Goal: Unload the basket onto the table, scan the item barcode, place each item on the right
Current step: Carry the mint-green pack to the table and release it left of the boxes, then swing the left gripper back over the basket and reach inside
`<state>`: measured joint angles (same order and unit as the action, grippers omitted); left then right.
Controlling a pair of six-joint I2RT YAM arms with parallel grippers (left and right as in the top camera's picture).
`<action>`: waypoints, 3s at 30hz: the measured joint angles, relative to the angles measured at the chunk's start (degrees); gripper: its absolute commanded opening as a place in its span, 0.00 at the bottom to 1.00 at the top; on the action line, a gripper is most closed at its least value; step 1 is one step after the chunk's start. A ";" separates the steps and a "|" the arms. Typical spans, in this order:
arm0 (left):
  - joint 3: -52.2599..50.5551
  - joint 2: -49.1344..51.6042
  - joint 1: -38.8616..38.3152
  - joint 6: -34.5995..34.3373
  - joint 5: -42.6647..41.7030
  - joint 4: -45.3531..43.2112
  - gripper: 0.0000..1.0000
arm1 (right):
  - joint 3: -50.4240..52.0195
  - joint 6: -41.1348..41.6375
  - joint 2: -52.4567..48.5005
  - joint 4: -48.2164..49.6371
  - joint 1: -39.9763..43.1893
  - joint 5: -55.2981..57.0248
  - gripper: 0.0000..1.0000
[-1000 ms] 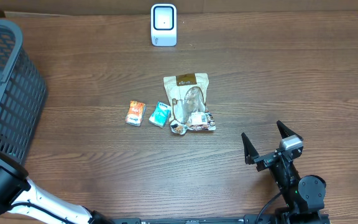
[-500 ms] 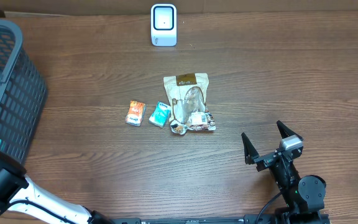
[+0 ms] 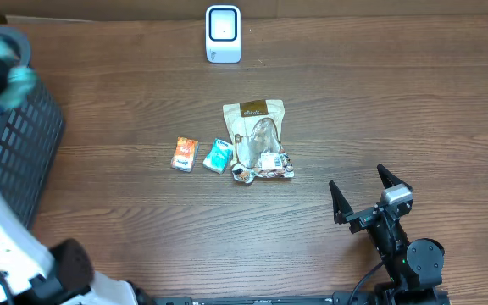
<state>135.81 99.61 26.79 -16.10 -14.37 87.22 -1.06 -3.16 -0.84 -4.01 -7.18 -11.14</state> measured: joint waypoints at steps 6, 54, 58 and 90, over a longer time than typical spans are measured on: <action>-4.74 0.28 -20.26 3.50 5.97 2.40 0.04 | 0.00 -0.07 0.00 -0.02 0.00 0.00 1.00; -41.72 24.81 -40.83 -1.95 6.21 -21.55 0.25 | 0.00 -0.02 0.00 -0.02 0.02 0.02 1.00; -41.72 24.81 -42.38 -4.04 4.70 -22.49 0.68 | 0.00 -0.02 0.00 0.00 0.00 0.02 1.00; 15.74 8.39 -3.21 -2.51 16.83 9.25 1.00 | 0.00 -0.02 0.00 0.00 0.02 0.00 1.00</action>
<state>151.55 108.01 23.57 -18.61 2.46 96.47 -1.06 -3.18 -0.84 -4.01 -7.16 -11.14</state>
